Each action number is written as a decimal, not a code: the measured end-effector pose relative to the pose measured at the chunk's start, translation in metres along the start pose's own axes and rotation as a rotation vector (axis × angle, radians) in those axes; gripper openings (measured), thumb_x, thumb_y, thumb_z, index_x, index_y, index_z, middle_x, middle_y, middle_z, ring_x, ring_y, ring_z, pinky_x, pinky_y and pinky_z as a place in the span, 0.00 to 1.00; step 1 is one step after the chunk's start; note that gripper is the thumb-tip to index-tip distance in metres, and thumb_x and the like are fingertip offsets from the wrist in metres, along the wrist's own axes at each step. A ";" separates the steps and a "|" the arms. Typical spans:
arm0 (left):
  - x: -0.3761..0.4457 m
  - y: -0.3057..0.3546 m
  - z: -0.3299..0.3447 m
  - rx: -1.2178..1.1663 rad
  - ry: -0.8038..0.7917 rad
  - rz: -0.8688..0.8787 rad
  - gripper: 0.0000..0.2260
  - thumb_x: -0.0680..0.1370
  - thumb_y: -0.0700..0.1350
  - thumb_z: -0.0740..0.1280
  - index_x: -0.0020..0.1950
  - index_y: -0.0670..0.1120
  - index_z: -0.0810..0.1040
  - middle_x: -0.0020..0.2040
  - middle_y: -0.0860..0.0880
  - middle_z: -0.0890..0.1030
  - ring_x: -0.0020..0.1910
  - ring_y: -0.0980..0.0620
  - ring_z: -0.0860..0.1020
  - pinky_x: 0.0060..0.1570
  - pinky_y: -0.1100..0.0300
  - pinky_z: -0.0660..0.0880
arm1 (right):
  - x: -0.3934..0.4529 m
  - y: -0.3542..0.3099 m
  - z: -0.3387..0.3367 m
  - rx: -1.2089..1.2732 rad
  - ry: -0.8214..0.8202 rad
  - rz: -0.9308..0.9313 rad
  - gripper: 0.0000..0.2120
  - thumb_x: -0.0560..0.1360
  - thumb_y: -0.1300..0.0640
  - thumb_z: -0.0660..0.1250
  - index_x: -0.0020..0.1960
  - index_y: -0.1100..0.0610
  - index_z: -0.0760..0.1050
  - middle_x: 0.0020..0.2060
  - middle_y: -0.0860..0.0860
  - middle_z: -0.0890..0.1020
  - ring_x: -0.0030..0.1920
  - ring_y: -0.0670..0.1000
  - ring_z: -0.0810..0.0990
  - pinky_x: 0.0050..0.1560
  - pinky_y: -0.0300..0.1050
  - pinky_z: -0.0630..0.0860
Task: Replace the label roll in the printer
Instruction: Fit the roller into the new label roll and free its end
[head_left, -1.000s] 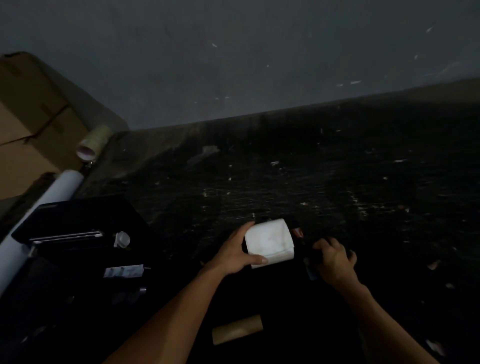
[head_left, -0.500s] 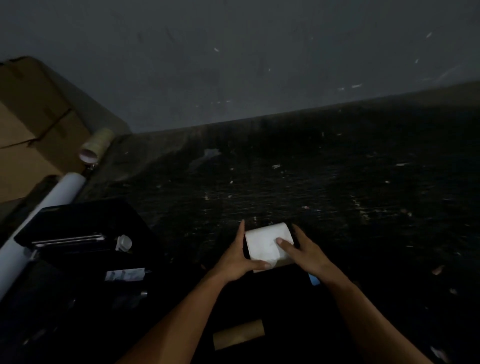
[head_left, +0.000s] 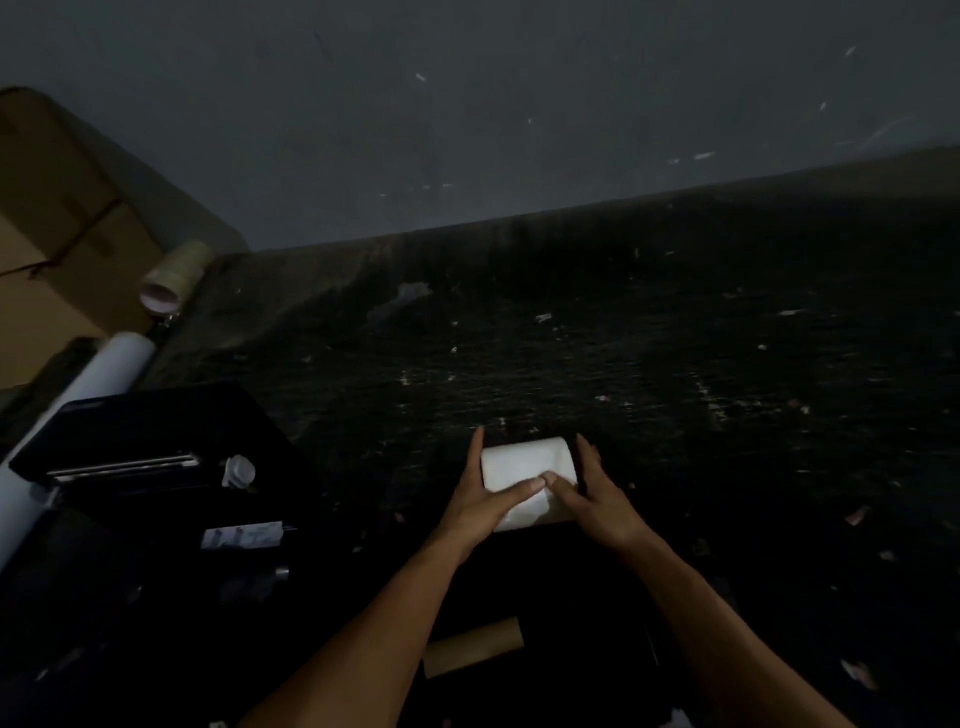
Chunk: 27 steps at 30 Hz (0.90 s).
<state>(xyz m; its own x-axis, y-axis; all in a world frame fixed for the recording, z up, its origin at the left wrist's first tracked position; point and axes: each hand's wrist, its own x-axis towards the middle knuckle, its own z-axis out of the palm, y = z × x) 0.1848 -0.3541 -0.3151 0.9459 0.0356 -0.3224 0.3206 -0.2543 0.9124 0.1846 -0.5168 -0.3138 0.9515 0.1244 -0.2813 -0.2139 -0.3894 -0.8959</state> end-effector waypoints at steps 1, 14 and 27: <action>0.000 0.001 -0.003 0.013 -0.002 0.017 0.49 0.64 0.57 0.77 0.74 0.65 0.48 0.76 0.50 0.60 0.72 0.50 0.63 0.68 0.54 0.66 | 0.001 0.001 0.003 -0.024 0.010 -0.009 0.36 0.76 0.46 0.62 0.76 0.50 0.45 0.76 0.52 0.53 0.75 0.50 0.54 0.69 0.39 0.53; 0.003 0.015 -0.034 -0.299 0.053 0.005 0.47 0.64 0.46 0.78 0.75 0.58 0.54 0.61 0.52 0.77 0.59 0.51 0.78 0.60 0.52 0.76 | 0.007 -0.035 0.000 0.140 -0.067 -0.052 0.32 0.75 0.43 0.63 0.75 0.49 0.54 0.65 0.42 0.64 0.63 0.41 0.61 0.65 0.37 0.58; -0.006 -0.014 -0.038 -0.270 0.095 0.028 0.37 0.62 0.45 0.80 0.68 0.54 0.68 0.57 0.50 0.81 0.55 0.52 0.80 0.56 0.54 0.78 | -0.026 0.037 -0.031 -0.232 0.067 0.359 0.23 0.74 0.42 0.62 0.65 0.51 0.66 0.50 0.53 0.80 0.47 0.53 0.82 0.53 0.53 0.79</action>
<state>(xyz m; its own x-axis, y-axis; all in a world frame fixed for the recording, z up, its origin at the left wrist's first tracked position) 0.1762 -0.3143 -0.3166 0.9510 0.1257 -0.2823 0.2835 0.0091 0.9589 0.1587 -0.5627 -0.3294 0.8397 -0.1129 -0.5312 -0.4858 -0.5933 -0.6418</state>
